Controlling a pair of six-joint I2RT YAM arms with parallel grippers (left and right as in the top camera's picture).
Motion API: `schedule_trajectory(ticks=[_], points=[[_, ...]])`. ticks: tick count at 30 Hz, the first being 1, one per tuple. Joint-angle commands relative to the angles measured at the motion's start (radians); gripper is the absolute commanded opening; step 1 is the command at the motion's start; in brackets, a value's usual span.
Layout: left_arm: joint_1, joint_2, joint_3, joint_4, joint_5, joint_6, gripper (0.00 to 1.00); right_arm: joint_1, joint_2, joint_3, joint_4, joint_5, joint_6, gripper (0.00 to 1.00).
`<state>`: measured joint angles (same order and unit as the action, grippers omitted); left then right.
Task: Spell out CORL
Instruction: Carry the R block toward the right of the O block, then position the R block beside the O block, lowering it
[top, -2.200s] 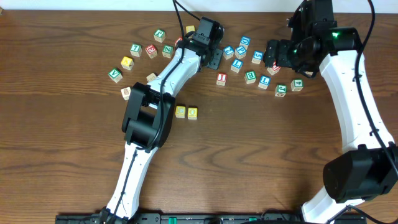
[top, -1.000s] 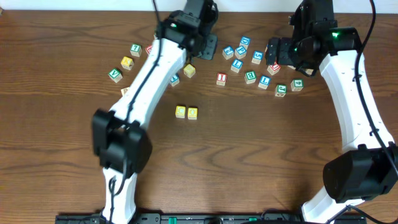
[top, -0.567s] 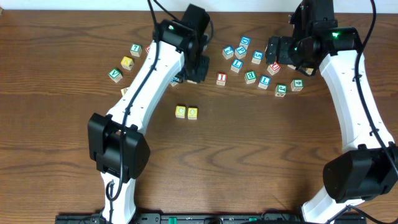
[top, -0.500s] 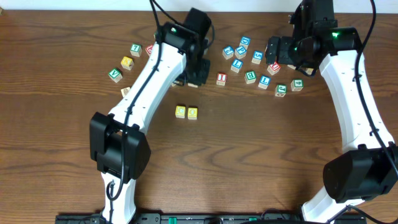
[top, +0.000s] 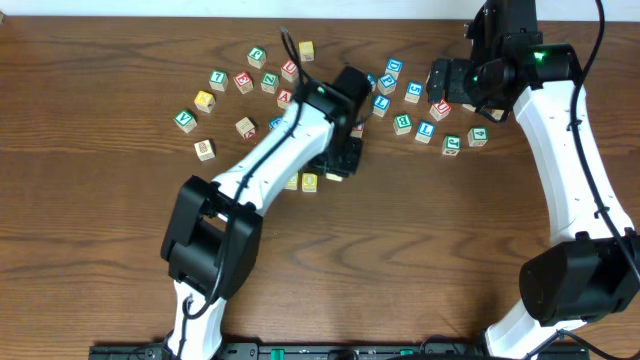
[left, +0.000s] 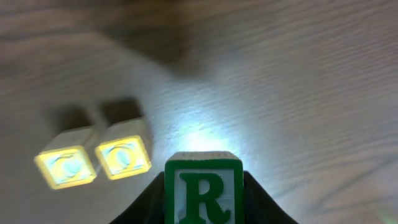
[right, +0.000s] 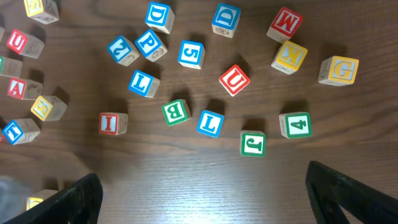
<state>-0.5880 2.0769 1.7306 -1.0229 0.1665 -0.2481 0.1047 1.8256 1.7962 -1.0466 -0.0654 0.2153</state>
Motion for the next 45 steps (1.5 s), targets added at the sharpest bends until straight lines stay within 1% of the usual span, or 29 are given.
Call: schedule_trajectory(ticks=[1,7,13,22,37,38,39,40,45], points=[[-0.015,0.014,-0.056,0.039,-0.002,-0.034,0.29,-0.002,0.000,0.000,0.002,0.011,-0.014,0.99],[-0.017,0.014,-0.164,0.176,-0.098,-0.115,0.29,-0.001,0.000,0.000,0.002,0.011,-0.014,0.99],[-0.018,0.014,-0.219,0.287,-0.108,-0.132,0.29,-0.001,0.000,0.000,0.002,0.011,-0.014,0.99],[-0.018,0.015,-0.242,0.314,-0.108,-0.132,0.29,0.001,0.000,0.000,0.002,0.011,-0.014,0.99],[-0.018,0.015,-0.244,0.315,-0.108,-0.132,0.31,0.001,0.000,0.000,0.002,0.011,-0.014,0.99],[-0.018,0.015,-0.244,0.315,-0.108,-0.132,0.41,0.001,0.000,0.000,0.002,0.011,-0.014,0.99],[-0.018,0.015,-0.244,0.314,-0.108,-0.132,0.47,0.001,0.000,0.000,0.002,0.011,-0.014,0.99],[-0.018,0.015,-0.244,0.314,-0.107,-0.132,0.50,0.001,0.000,0.000,0.002,0.011,-0.014,0.99],[-0.018,0.015,-0.244,0.314,-0.107,-0.132,0.50,0.001,0.000,0.000,0.002,0.011,-0.014,0.99]])
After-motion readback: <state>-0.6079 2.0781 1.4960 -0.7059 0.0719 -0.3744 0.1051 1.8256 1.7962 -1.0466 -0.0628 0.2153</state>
